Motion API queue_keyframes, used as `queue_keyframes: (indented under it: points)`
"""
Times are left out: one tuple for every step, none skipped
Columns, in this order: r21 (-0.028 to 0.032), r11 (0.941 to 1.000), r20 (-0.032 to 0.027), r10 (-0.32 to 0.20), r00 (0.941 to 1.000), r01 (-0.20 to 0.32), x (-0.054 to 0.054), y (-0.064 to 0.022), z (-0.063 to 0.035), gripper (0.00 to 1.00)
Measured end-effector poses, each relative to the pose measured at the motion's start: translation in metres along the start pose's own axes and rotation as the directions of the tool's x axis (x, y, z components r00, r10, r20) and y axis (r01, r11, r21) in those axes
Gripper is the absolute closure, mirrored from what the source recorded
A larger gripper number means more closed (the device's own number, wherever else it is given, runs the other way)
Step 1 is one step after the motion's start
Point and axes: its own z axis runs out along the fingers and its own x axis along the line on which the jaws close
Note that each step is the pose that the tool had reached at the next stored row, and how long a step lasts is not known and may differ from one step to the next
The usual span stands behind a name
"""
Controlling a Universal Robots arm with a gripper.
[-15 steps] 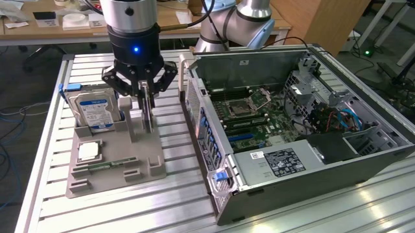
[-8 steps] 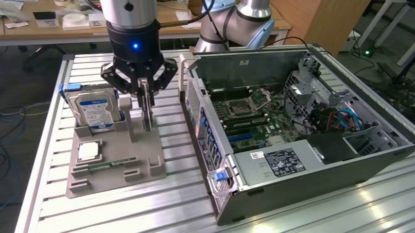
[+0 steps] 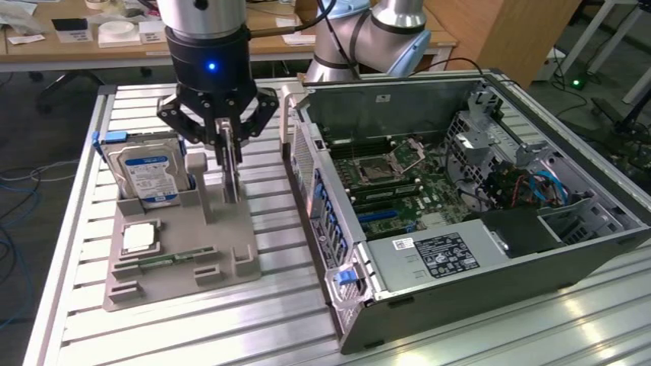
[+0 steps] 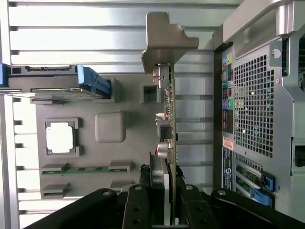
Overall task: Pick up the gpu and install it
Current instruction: 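Pick up the gpu and move the gpu toward the slot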
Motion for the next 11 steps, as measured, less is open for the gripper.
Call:
queue_keyframes:
  points:
    - [0.0000,1.0000,0.0000,0.000,1.0000,0.000,0.000,0.0000,-0.0008,0.72]
    - [0.0000,1.0000,0.0000,0.000,1.0000,0.000,0.000,0.0001,-0.0017,0.72]
    - [0.0000,1.0000,0.0000,0.000,1.0000,0.000,0.000,0.0001,-0.0027,0.72]
    - [0.0001,1.0000,0.0000,0.000,1.0000,0.000,0.000,0.0001,-0.0040,0.72]
    - [0.0000,1.0000,0.0000,0.000,1.0000,0.000,0.000,0.0001,-0.0053,0.72]
    - [0.0001,1.0000,0.0000,0.000,1.0000,0.000,0.000,0.0002,-0.0066,0.72]
    - [0.0000,1.0000,0.0000,0.000,1.0000,0.000,0.000,0.0003,-0.0079,0.72]
    - [0.0000,1.0000,0.0000,0.000,1.0000,0.000,0.000,0.0003,-0.0093,0.72]
    - [0.0001,1.0000,0.0000,0.000,1.0000,0.000,0.000,0.0003,-0.0106,0.72]
    - [0.0001,1.0000,-0.0001,0.000,1.0000,0.000,0.000,0.0004,-0.0119,0.72]
    - [0.0000,1.0000,0.0001,0.000,1.0000,0.000,0.000,0.0004,-0.0131,0.72]
